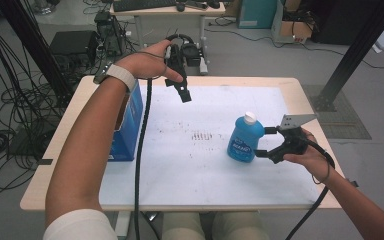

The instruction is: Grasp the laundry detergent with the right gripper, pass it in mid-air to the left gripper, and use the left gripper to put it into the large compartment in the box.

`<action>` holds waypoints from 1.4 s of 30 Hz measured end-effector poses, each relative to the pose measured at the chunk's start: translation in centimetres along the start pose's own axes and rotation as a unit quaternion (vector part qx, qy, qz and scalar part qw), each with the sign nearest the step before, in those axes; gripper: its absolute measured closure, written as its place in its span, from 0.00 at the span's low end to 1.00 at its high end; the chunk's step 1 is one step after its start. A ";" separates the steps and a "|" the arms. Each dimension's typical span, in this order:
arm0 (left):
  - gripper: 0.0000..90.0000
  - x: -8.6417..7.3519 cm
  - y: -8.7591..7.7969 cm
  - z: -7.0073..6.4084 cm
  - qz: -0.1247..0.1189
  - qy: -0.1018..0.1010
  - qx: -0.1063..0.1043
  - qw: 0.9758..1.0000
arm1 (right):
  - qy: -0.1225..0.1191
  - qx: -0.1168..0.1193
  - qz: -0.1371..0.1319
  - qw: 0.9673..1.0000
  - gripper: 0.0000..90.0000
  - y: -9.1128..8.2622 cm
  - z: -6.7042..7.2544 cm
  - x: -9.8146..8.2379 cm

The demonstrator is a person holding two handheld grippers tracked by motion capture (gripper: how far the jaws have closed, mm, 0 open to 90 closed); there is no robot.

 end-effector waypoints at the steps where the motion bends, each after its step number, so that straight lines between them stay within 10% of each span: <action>1: 0.13 0.0 0.0 0.0 0.000 0.000 0.000 1.000 | 0.002 -0.001 0.001 1.000 0.07 0.0 0.0 0.0; 42: 0.13 -0.1 0.0 0.0 -0.002 -0.001 0.005 1.000 | 0.000 0.002 0.000 1.000 0.07 0.0 0.2 0.0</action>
Point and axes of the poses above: each handheld gripper's, and its own axes: y roughly forward along the jaws, x roughly out of its top, z roughly to its left, the point moved 5 cm from there along y, roughly forward along the jaws, and after that the axes turned 7 degrees about y, right-handed, at the moved point
